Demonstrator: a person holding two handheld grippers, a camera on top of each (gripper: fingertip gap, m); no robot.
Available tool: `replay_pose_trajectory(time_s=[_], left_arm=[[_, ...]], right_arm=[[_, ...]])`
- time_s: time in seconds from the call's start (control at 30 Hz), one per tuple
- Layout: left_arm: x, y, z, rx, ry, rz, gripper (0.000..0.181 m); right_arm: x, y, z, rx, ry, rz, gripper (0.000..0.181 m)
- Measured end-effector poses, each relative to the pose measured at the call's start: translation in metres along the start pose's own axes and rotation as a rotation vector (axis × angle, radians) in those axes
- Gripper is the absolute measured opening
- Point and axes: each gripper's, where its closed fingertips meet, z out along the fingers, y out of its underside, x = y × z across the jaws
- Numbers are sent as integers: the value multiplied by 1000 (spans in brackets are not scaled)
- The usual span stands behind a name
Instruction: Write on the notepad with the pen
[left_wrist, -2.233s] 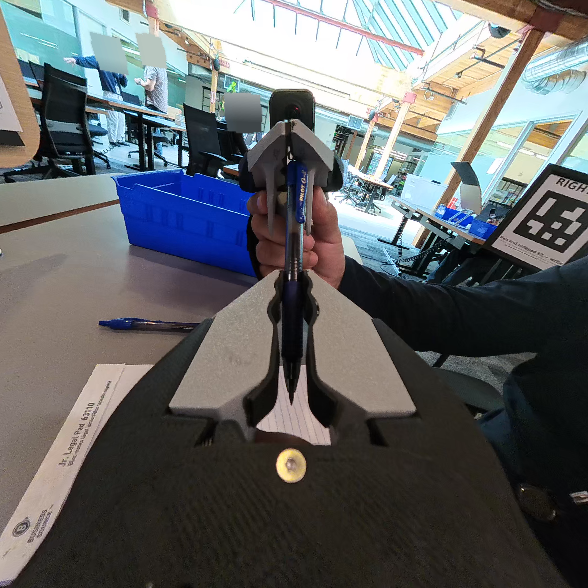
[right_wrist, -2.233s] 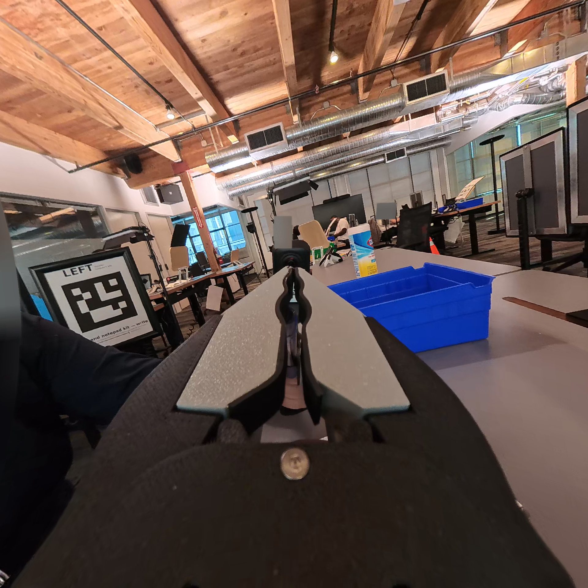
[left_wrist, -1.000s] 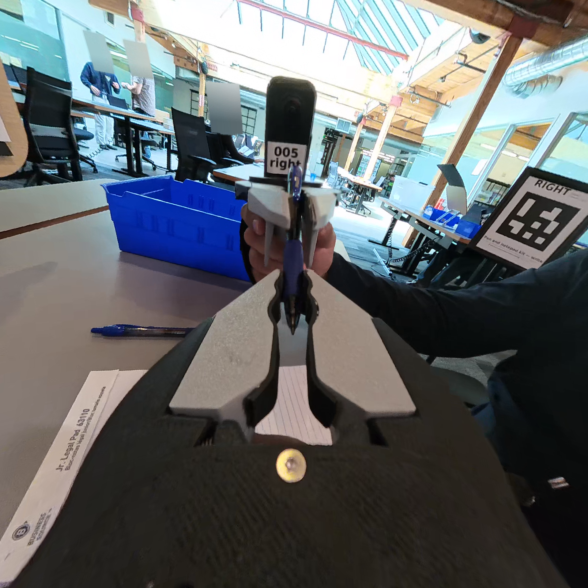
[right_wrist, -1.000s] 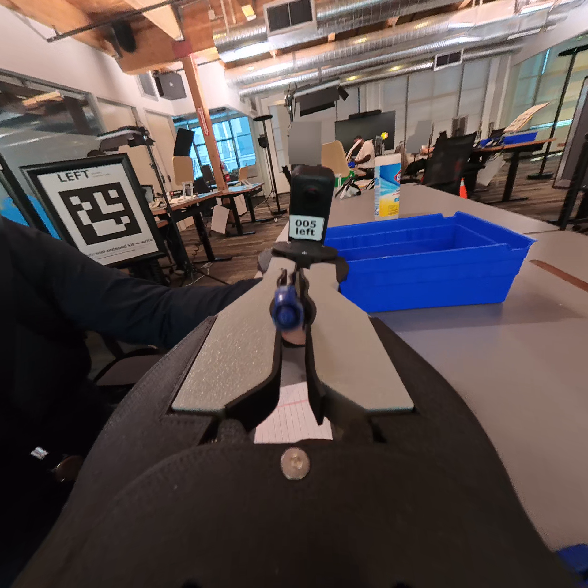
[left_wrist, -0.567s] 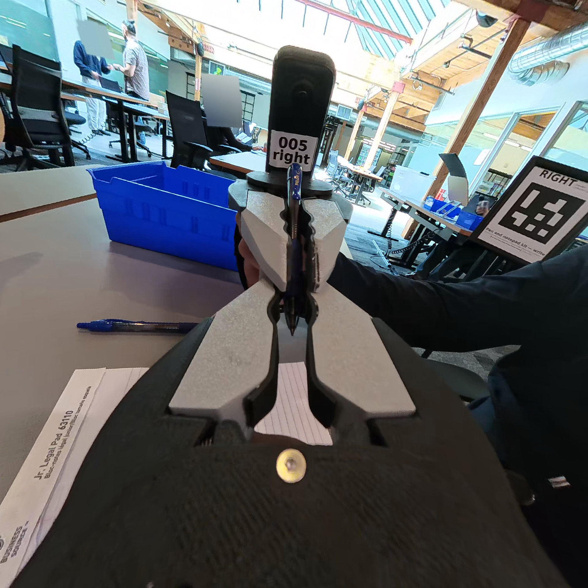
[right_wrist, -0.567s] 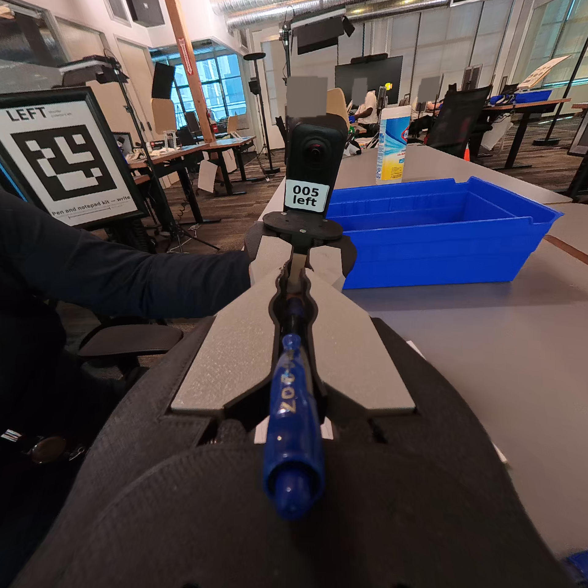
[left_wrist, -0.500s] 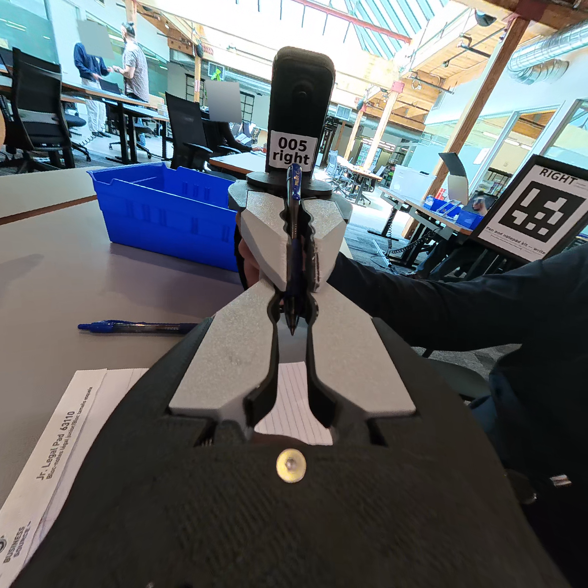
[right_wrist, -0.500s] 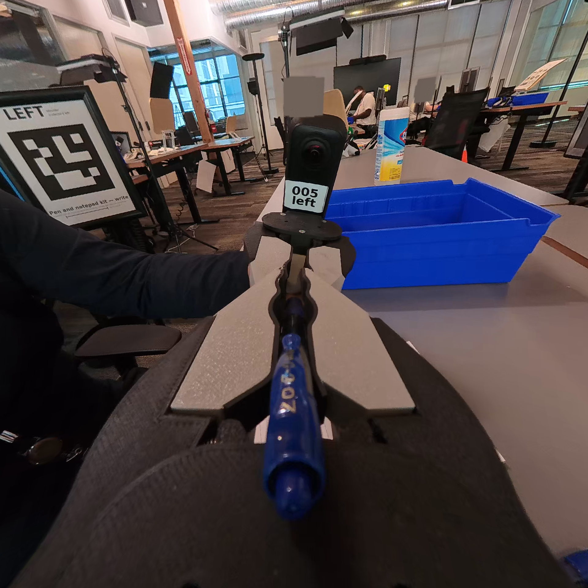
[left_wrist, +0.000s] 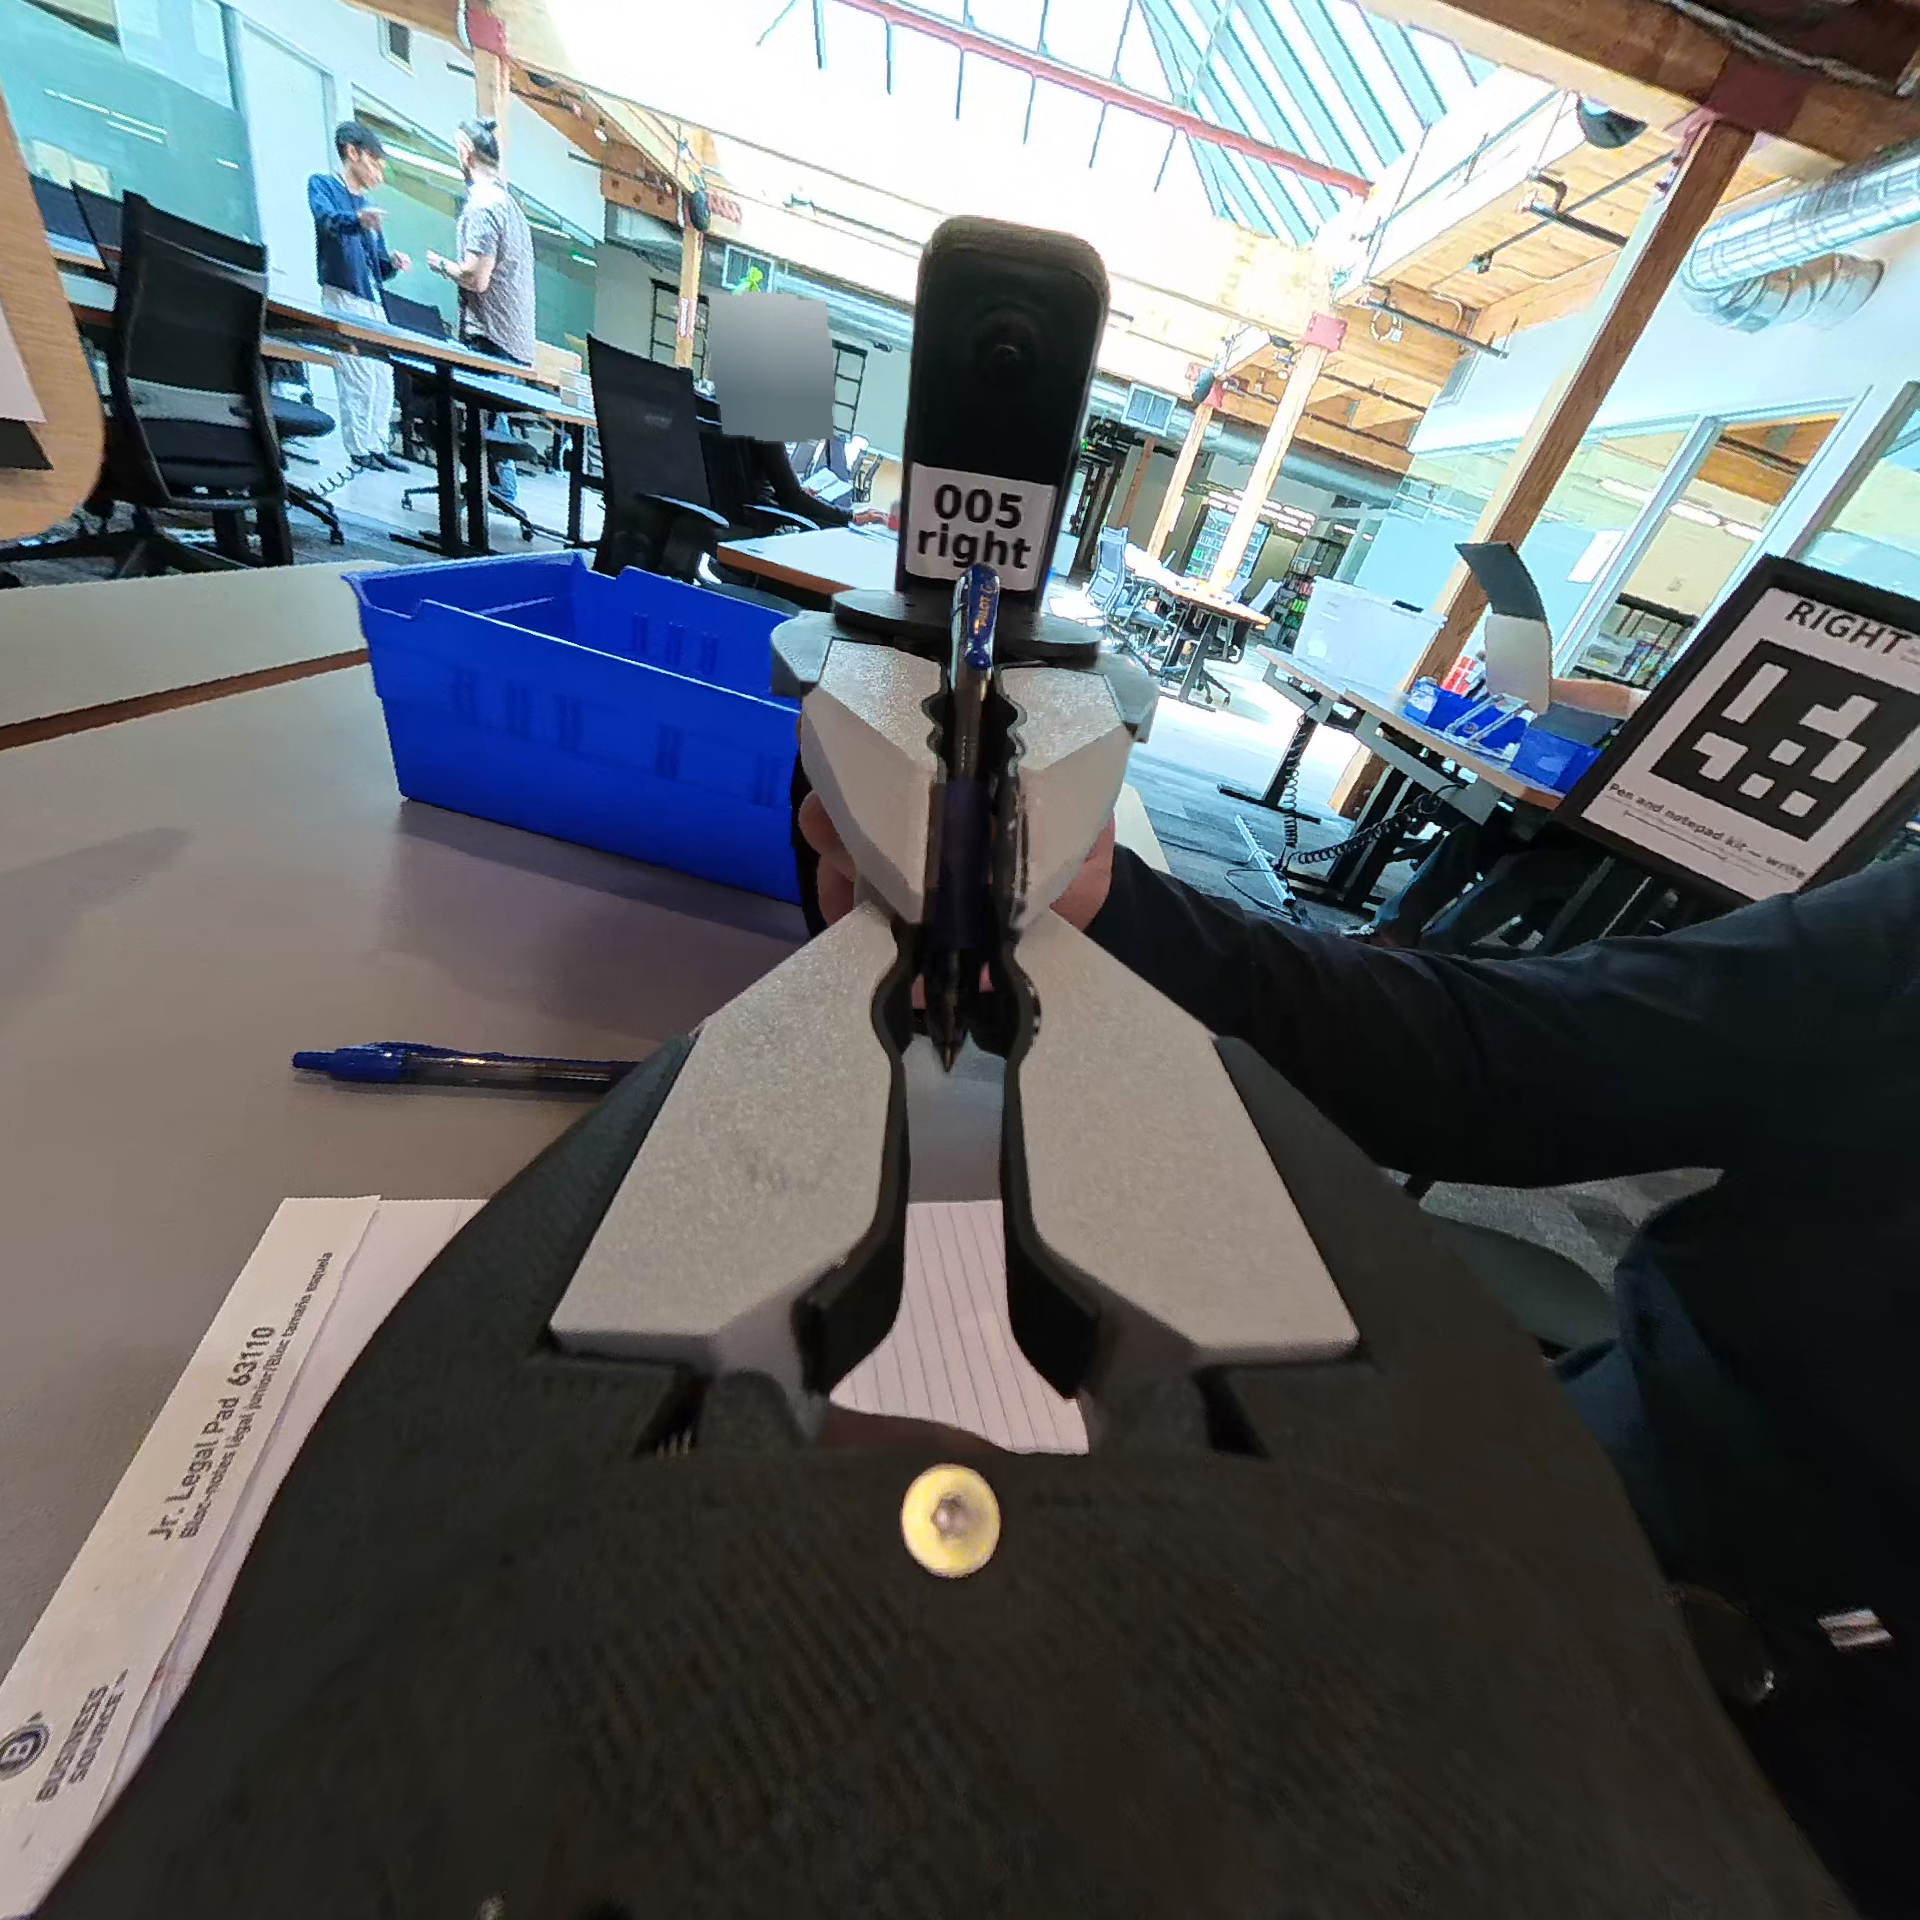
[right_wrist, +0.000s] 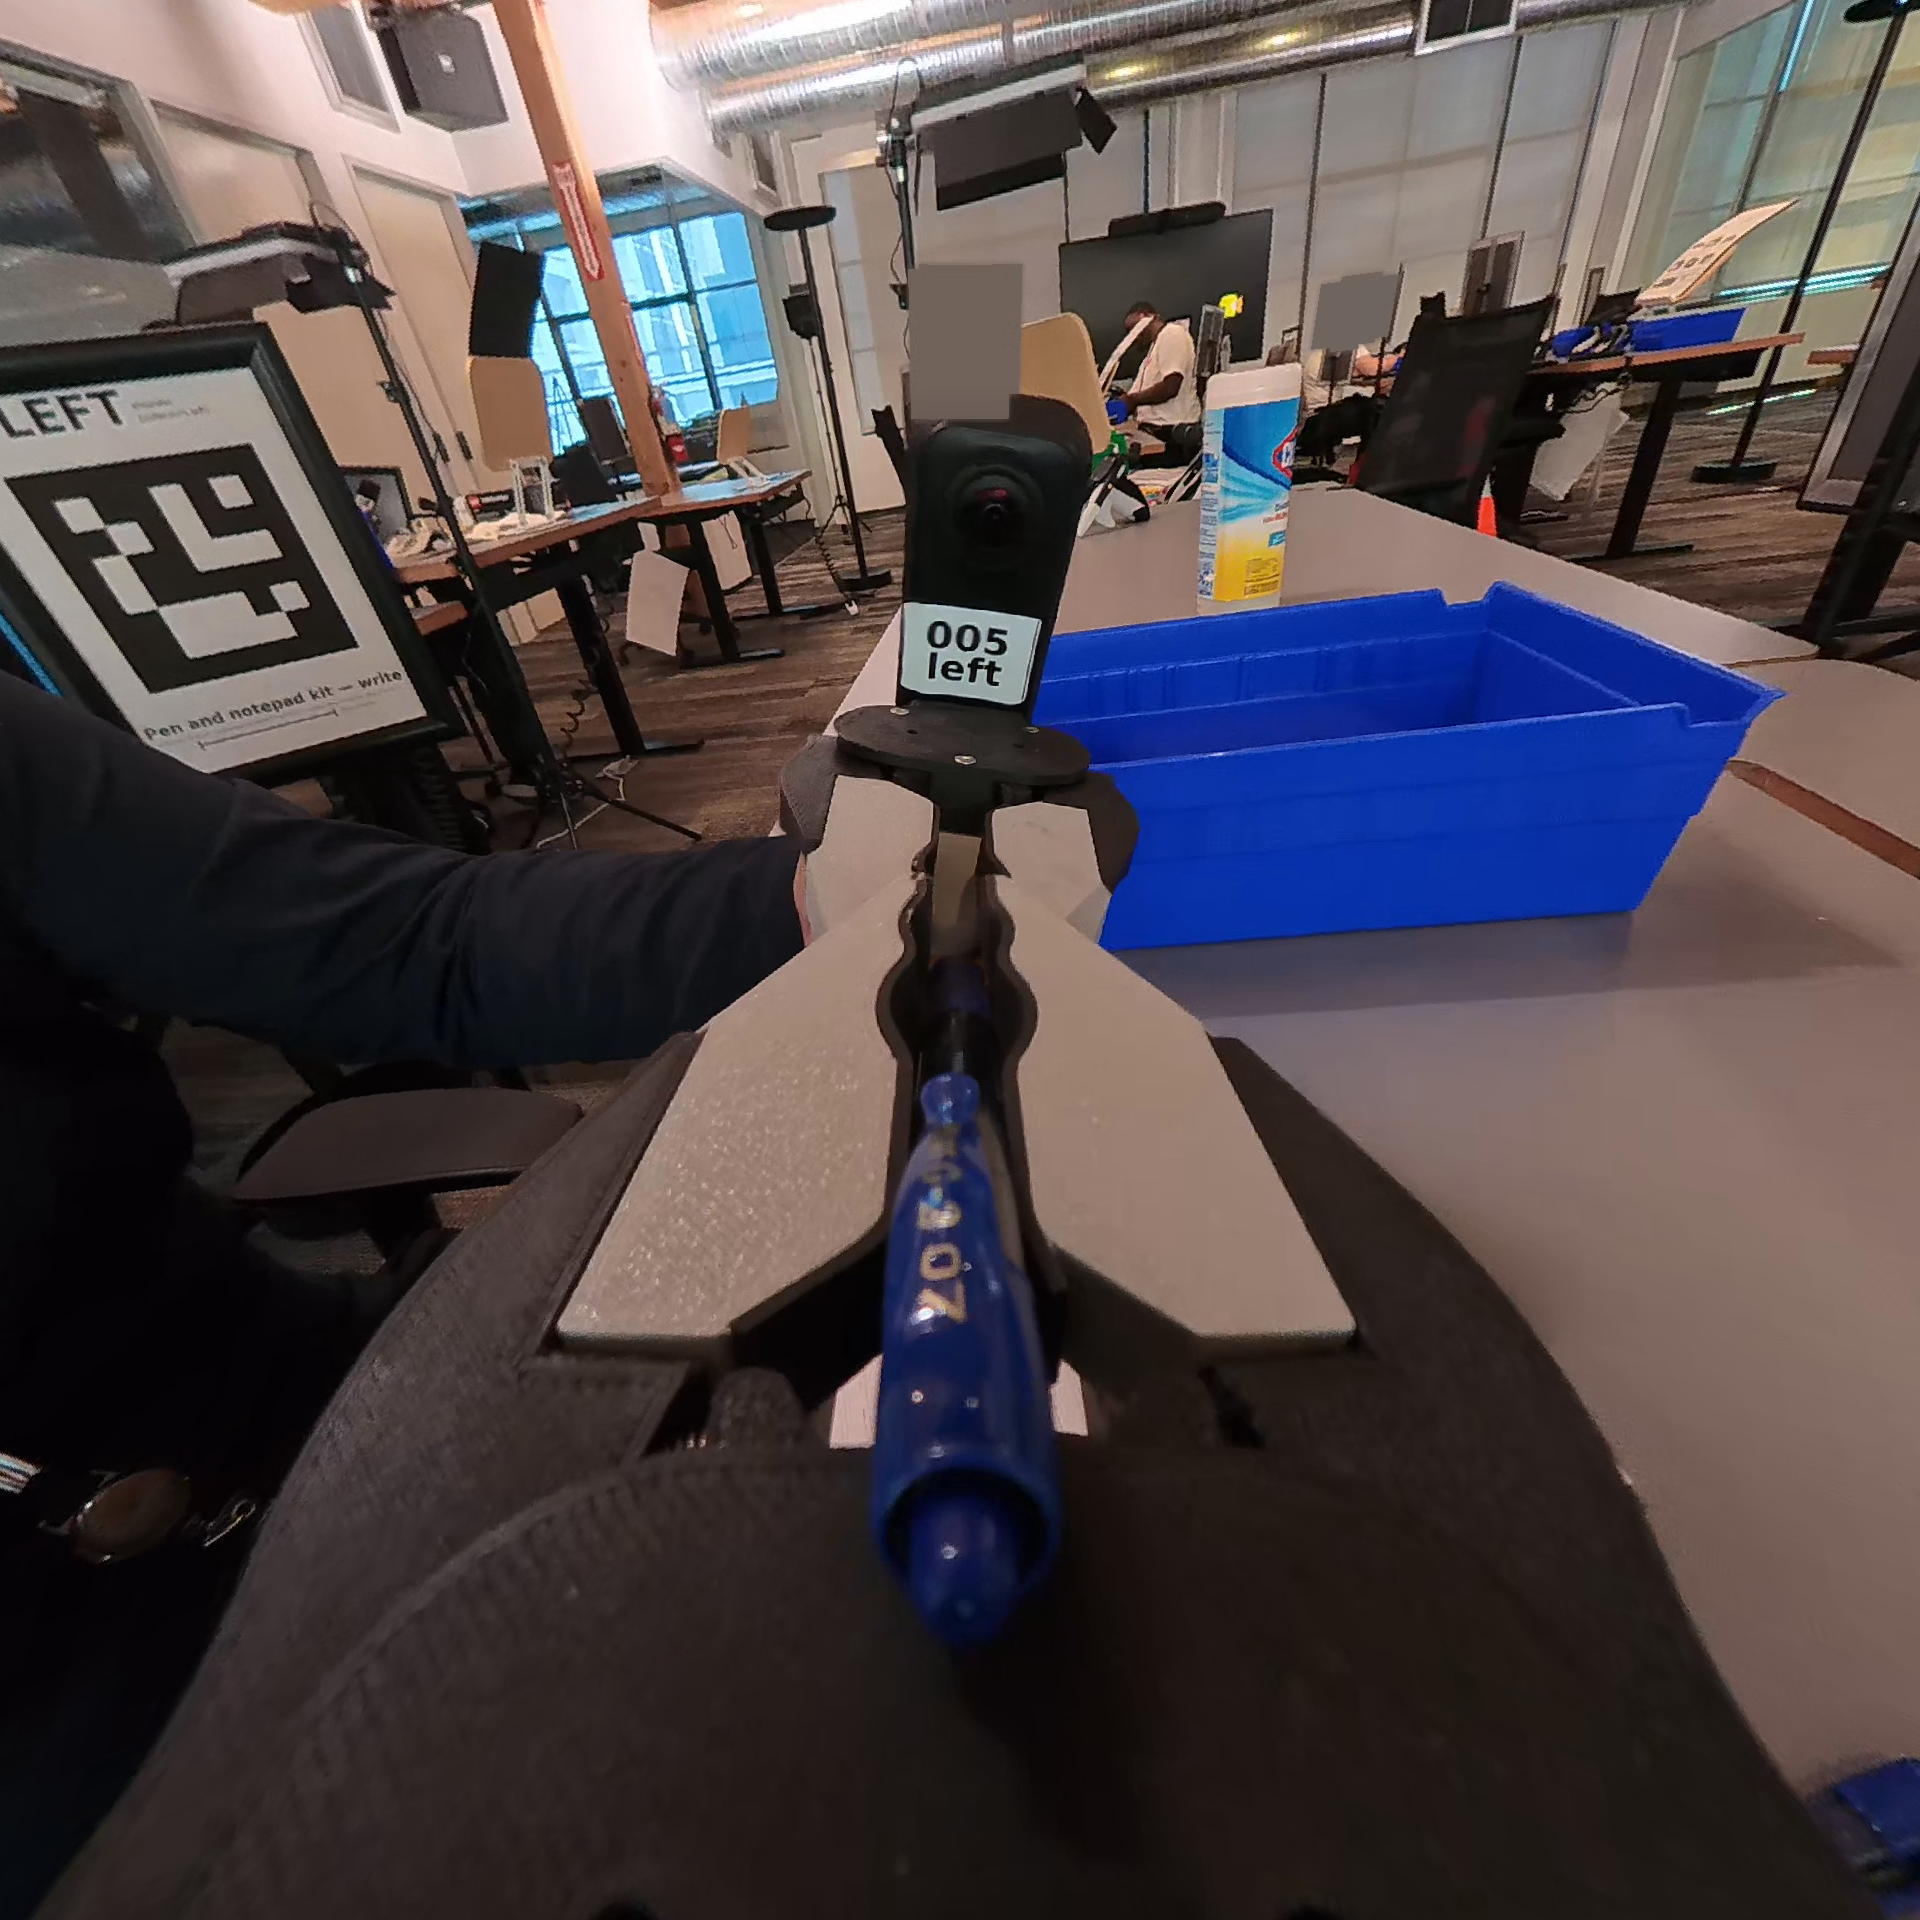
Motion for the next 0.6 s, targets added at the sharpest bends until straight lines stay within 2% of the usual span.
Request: replay_pose_trajectory(time_s=[0.23, 0.6], left_arm=[[-7, 0, -8, -2, -12, -26, 9], [-2, 4, -4, -24, -15, 48, 2]], right_arm=[[9, -12, -11, 70, 32, 36, 5], [4, -12, -10, 72, -10, 55, 6]])
